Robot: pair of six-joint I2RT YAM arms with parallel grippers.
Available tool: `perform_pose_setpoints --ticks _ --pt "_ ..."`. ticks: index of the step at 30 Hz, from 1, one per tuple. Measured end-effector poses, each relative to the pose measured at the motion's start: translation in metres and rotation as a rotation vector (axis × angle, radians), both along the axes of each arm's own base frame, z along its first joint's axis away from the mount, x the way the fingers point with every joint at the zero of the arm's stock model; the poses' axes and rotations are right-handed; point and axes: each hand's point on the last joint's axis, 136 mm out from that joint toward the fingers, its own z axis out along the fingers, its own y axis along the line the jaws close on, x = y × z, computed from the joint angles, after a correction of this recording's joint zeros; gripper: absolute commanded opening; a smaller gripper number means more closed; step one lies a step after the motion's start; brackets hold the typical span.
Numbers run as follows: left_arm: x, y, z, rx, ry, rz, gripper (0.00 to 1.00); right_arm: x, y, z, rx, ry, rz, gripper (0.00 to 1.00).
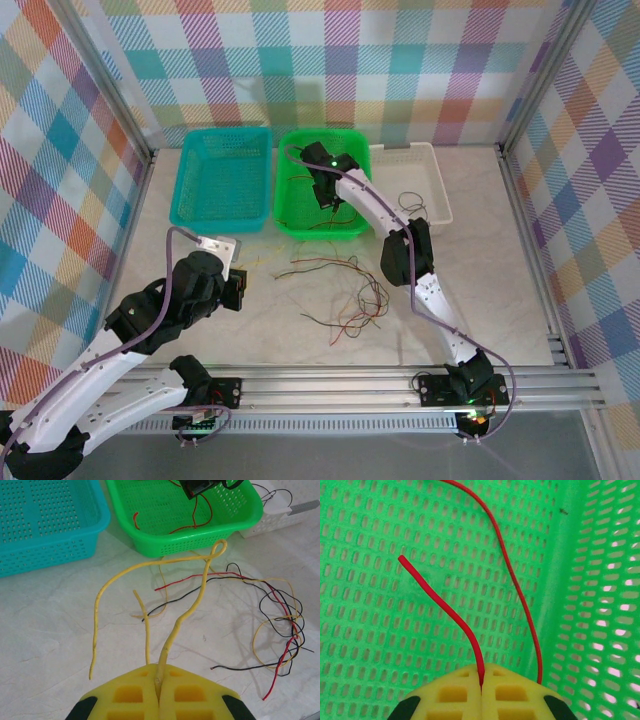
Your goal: Untangle the cables
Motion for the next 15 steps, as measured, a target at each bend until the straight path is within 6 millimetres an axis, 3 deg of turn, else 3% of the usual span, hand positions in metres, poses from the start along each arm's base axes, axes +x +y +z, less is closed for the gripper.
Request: perform_pose_setpoints --ticks 9,15 --pt "0.0000 -0.0002 -0.0002 0.005 -0.001 -0.005 0.00 -0.0028 -0.0064 -0.0041 0.014 0.038 -0.010 0.24" --pt "0.0000 -0.0002 -0.0003 0.005 -0.001 -0.005 0.00 -0.0031 -0.0087 -0.0031 0.013 0.043 -0.012 0.31"
